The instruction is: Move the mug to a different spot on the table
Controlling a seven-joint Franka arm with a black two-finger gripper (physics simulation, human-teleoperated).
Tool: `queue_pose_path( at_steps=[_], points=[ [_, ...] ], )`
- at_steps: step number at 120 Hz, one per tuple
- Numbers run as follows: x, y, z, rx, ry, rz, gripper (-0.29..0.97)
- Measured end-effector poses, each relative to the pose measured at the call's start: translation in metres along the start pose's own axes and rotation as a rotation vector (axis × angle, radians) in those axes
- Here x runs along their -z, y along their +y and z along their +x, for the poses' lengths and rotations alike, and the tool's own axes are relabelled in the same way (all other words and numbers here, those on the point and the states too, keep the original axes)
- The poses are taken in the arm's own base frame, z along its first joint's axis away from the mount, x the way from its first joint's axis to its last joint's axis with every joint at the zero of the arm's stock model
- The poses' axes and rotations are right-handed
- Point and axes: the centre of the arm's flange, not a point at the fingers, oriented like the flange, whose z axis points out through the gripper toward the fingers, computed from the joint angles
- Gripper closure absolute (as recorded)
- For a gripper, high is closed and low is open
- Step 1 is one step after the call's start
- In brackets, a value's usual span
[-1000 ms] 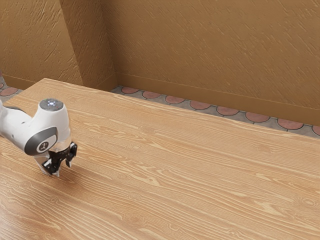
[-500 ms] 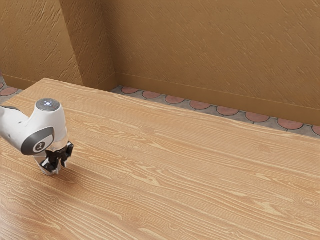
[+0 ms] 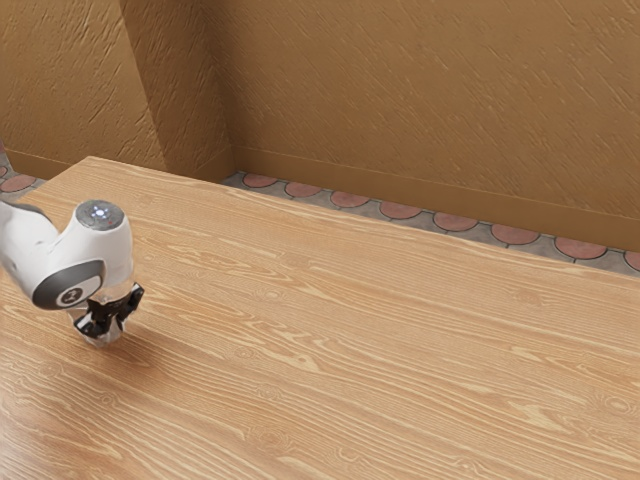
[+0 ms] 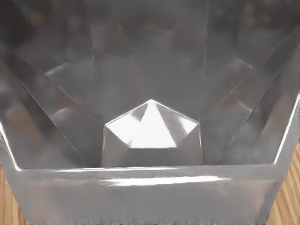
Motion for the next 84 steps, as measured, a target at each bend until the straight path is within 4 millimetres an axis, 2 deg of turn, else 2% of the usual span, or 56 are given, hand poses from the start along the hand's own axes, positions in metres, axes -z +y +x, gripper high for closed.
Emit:
queue_pose_path(
  at_steps=[26,42,65,84],
  points=[
    [0.006,0.0,0.008,-0.016,0.048,-0.016,0.61],
    [0.014,0.01,0.001,-0.079,0.089,-0.042,0.63],
    [0.049,0.045,-0.058,-0.263,0.13,-0.175,0.67],
    [0.068,0.06,-0.107,-0.415,0.151,-0.262,0.69]
  ],
)
